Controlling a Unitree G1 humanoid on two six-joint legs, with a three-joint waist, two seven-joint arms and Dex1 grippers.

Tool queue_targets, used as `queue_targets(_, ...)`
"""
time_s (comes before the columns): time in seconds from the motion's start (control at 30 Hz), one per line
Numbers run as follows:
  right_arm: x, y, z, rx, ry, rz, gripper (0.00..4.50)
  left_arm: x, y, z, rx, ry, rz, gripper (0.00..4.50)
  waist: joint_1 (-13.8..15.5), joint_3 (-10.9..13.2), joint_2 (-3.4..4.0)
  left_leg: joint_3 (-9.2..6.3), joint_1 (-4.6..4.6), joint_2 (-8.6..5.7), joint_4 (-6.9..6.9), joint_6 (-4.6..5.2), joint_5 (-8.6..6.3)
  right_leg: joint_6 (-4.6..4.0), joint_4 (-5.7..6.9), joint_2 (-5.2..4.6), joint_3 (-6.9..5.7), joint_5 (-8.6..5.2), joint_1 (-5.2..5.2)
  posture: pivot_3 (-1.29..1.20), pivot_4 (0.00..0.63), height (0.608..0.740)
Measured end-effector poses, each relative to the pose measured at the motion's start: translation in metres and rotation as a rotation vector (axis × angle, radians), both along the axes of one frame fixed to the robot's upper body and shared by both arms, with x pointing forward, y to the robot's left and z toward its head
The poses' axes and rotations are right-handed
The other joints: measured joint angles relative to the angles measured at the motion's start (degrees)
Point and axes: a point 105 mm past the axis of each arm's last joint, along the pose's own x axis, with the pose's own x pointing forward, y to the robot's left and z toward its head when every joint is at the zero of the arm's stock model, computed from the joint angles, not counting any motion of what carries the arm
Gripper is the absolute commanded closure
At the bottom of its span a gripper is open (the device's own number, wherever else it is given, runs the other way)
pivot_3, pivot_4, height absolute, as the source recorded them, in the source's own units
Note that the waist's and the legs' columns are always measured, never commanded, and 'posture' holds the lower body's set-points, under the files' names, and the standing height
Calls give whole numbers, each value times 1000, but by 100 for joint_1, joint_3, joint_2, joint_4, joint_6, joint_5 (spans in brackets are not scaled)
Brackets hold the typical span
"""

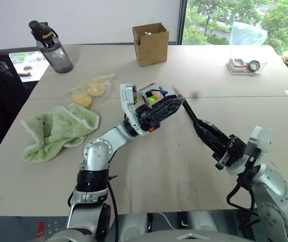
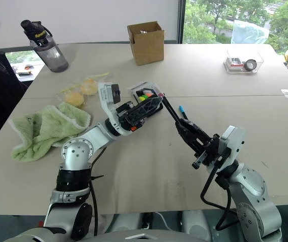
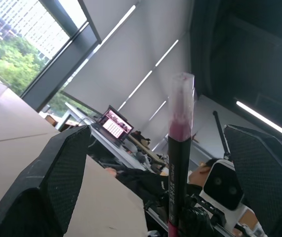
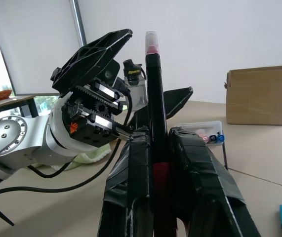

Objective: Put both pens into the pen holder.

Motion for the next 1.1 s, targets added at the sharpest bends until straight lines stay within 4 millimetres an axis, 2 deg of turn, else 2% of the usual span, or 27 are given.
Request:
queue_targets(0.07,-3,4,2,7,-3,18,4484,-3,-1,-1,-1,2,-27,1764,0,0,0,1,0,0,1,0,0,0,0,-1,1,0,0,0,150,736)
queue_targets(0.13,-3,5,2,11,-4,24,4484,-4,-1,-1,-1,2,-36,2560,1,0,0,0,0,0,2,-1,1,0,0,-1,1,0,0,0,150,736)
queue_targets(0.27,-5,3,-1,11,16,26,4484,-8,-3,1,-28,-15,-70,4484,4,0,0,1,0,0,2,-1,1,0,0,-1,1,0,0,0,150,736)
queue_targets(0.33,-6,3,-1,19,28,37,3459,-8,-3,1,-27,-20,-74,4500,2,0,0,1,0,0,2,-1,1,0,-1,-1,2,0,0,0,150,736)
queue_targets(0.37,-6,2,-2,13,42,52,3192,-8,-2,1,-30,-29,-74,4500,2,0,0,2,1,0,2,-1,1,-1,0,-1,2,0,0,0,150,736)
queue_targets(0.5,-7,-5,-6,17,69,46,1210,-9,2,4,-41,-89,-51,4500,9,0,-1,0,0,0,1,0,0,-1,-1,0,1,-1,0,0,150,736)
queue_targets(0.6,-6,-27,-19,8,125,-29,1210,-5,9,-1,12,-154,29,4500,19,1,-1,1,-3,0,1,1,-1,-1,-6,0,2,-1,0,0,150,736)
queue_targets(0.67,-3,-56,-33,-60,162,-113,1210,2,14,-1,88,-273,159,4500,49,2,-3,10,-5,-6,2,3,-1,-2,-14,-3,8,0,1,0,150,736)
queue_targets(0.7,-2,-64,-34,-77,164,-135,1210,3,14,0,105,-308,188,4500,54,2,-3,11,-5,-7,2,3,-2,-2,-15,-4,10,0,1,0,150,736)
queue_targets(0.77,-3,-87,-33,-119,154,-179,1210,6,11,4,202,-485,324,4500,101,2,-3,14,-2,-11,2,5,-2,-2,-16,-4,16,0,3,0,150,736)
queue_targets(0.83,-7,-103,-23,-132,130,-191,1210,8,6,7,299,-666,459,4500,136,2,-2,13,0,-8,0,5,-3,-3,-15,-3,17,1,3,0,150,736)
queue_targets(0.97,-19,-120,-13,-179,130,-164,1210,-1,-4,10,417,-997,636,4500,155,2,-2,11,-3,-2,-7,5,-3,-3,-19,-4,14,1,4,0,150,736)
queue_targets(1.1,-26,-128,-8,-232,144,-130,1210,-7,-9,10,546,-1333,773,4500,141,2,-2,16,1,1,-7,7,-4,-3,-18,-30,19,1,5,0,150,736)
